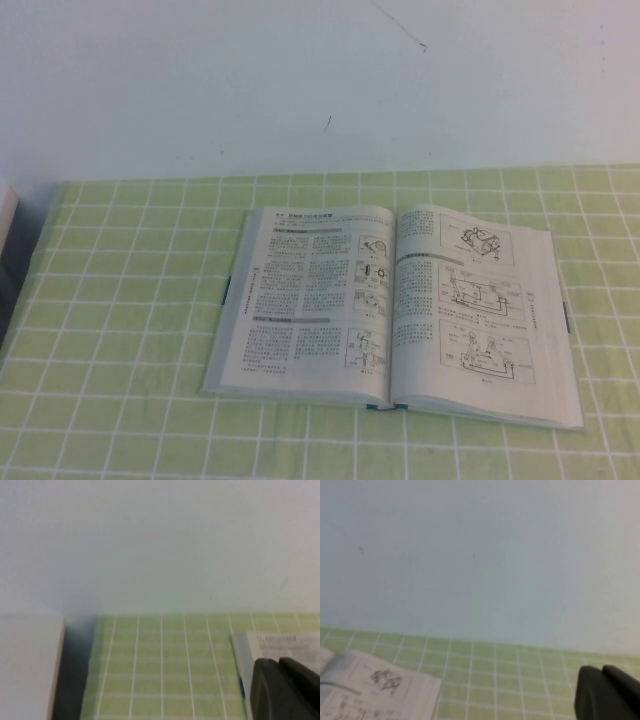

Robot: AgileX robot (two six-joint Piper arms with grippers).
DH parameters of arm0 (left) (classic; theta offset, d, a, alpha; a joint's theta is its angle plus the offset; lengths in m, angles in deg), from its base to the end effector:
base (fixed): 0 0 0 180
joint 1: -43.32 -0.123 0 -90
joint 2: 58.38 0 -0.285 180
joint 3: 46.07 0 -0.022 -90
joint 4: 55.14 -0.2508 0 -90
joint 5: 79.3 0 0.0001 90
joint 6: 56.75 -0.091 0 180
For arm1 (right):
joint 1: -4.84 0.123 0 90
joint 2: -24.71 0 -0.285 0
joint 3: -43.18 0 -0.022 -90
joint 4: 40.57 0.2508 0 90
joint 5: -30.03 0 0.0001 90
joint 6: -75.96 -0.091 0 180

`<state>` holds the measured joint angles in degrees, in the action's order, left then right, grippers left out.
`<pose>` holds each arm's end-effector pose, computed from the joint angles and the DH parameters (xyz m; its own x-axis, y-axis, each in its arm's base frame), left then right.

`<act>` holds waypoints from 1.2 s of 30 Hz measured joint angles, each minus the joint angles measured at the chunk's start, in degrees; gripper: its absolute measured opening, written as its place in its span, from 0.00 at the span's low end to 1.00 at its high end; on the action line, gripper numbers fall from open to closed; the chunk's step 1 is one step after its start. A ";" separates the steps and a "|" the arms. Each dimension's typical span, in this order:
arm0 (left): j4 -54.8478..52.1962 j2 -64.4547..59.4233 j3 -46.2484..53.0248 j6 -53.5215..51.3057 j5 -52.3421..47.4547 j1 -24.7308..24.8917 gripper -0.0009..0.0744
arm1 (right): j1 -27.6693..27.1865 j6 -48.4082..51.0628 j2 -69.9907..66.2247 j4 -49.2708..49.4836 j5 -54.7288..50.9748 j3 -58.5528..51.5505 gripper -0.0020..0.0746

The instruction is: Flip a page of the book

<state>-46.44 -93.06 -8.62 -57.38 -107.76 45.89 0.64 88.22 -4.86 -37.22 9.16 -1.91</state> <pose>0.0865 -0.0105 0.3667 -0.1916 -0.1136 -0.9749 0.0928 0.9867 -0.1333 0.0786 -0.0039 0.3424 -0.1027 -0.1515 -0.9831 0.0367 0.9871 -0.1560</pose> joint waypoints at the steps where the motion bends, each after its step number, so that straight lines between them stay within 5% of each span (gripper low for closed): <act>1: 0.42 -3.18 -1.54 -0.29 -2.79 0.00 0.01 | 0.00 0.81 -2.07 1.46 -1.26 1.46 0.02; 8: 14.72 -26.06 -9.87 -13.18 -16.48 0.00 0.01 | 0.00 20.34 -20.62 24.34 -11.18 7.96 0.02; 16: 39.95 -50.23 -17.36 -33.30 -15.55 0.98 0.01 | 0.00 41.67 -39.19 47.10 -12.50 9.36 0.03; 28: 39.44 -74.98 -28.53 -32.94 -5.20 13.89 0.01 | 0.00 63.86 -59.06 71.30 -17.73 9.55 0.44; 36: 39.10 -84.47 -32.10 -32.79 -2.58 16.66 0.01 | 0.00 75.60 -70.04 86.52 -21.56 10.21 0.54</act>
<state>-7.34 -177.53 -40.72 -90.17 -110.34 62.55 0.64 163.82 -74.90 49.29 -12.40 8.30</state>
